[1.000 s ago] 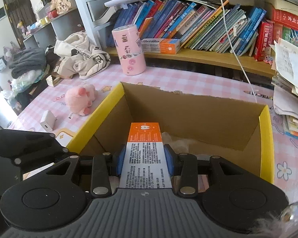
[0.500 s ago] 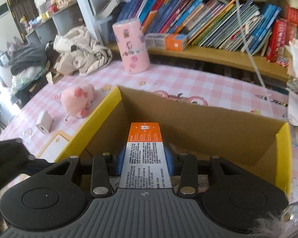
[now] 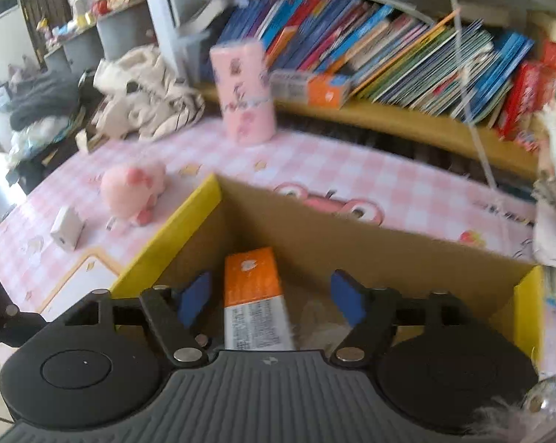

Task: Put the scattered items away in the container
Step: 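Open the left tool to drop the sponge while the right tool releases the toothpaste box, then withdraw both tools from the yellow box toward the charger and plush pig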

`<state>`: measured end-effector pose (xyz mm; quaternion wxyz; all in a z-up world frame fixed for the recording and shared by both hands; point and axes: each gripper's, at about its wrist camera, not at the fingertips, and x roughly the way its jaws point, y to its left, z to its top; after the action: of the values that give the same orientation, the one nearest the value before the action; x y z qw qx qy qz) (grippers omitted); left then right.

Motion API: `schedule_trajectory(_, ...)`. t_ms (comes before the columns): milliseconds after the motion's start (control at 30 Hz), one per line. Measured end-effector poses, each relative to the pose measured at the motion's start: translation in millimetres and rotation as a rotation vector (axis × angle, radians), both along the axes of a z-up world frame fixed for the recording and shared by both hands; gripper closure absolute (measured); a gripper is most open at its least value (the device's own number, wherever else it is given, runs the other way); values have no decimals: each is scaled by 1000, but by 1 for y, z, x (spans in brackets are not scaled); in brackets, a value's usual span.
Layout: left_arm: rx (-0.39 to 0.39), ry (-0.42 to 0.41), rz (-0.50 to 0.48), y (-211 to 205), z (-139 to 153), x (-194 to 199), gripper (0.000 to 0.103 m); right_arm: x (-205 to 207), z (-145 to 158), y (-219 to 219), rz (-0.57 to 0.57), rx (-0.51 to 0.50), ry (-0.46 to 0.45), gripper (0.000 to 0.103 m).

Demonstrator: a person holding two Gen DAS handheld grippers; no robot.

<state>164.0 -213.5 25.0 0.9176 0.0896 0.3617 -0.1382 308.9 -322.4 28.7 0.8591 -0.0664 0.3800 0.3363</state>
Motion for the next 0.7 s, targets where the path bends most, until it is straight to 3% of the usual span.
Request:
schedule_trajectory(467,-6,-24,-8,0,3,-8,15,-34,5,-27,-66,21,6,28)
schedule_trajectory(700,-26,-53,-13,7,8,-13,15,-56,13,-42,-125,-7,-65,27)
